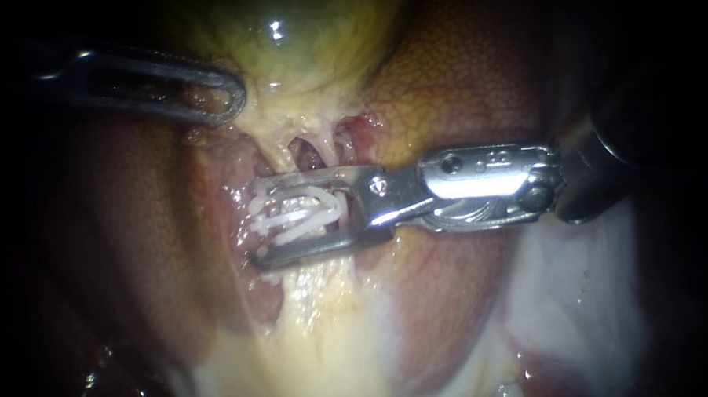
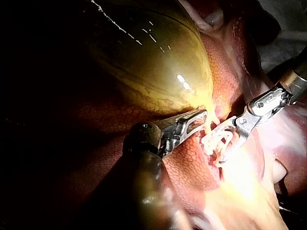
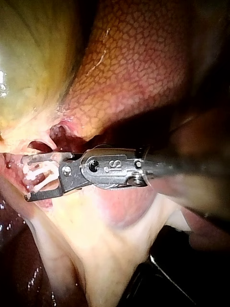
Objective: Clipping third clip left tube
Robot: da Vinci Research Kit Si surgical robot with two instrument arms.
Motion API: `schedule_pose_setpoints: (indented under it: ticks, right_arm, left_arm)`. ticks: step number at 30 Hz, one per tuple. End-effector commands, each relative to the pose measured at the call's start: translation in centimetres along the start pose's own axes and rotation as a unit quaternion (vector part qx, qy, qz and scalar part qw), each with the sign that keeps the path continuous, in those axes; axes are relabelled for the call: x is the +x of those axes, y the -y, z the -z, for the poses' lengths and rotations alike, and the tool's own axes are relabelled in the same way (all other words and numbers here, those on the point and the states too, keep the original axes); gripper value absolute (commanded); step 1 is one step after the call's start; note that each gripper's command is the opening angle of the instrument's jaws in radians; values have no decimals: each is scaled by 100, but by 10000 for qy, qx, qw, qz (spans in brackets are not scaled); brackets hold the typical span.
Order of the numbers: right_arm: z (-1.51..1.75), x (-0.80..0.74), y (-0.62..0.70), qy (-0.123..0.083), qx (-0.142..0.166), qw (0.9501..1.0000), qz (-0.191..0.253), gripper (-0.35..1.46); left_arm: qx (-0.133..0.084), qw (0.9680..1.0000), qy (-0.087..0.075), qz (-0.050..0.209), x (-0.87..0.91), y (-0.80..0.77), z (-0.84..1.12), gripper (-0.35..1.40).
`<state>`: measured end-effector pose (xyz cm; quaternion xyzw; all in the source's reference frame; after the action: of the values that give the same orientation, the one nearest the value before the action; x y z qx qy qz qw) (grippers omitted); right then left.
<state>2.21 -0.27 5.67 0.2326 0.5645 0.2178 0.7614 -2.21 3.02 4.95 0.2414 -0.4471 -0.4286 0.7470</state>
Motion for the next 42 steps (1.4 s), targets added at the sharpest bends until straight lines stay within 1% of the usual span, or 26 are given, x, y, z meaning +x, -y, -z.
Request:
schedule_pose_setpoints:
  ticks: [1,3,7,9,11,16,19,23,28,32,42]
  right_arm:
    - [0,0,0,1,2,10000,1,40]
    - [0,1,1,-1,-10,10000,-2,40]
    - [4,6,6,11,222,9998,-17,41]
    - [6,10,9,-28,348,9994,31,41]
    - [10,16,14,-116,444,9989,15,41]
    - [25,34,23,-251,691,9973,-19,43]
    - [35,39,26,-265,774,9966,-30,43]
    - [51,41,27,-306,855,9959,-39,44]
    - [65,37,22,-301,894,9955,-34,44]
    - [68,30,13,-298,898,9955,11,44]
    - [61,7,-12,-264,888,9954,-249,43]
  left_arm:
    - [4,10000,-1,0,0,0,0,-35]
    - [-10,10000,4,0,0,0,0,-35]
    - [-7,10000,2,0,0,-1,1,-35]
    - [-19,10000,7,-1,0,-2,2,-35]
    - [-16,10000,5,-1,0,-3,3,-35]
    - [-35,10000,11,-4,0,-8,5,-35]
    - [-43,10000,13,-2,-1,-10,7,-35]
    - [-40,10000,10,3,-3,-11,9,-35]
    - [-39,10000,10,3,-3,-11,9,-35]
    - [-40,10000,10,3,-3,-11,9,-35]
    - [-39,10000,10,3,-3,-10,9,-35]
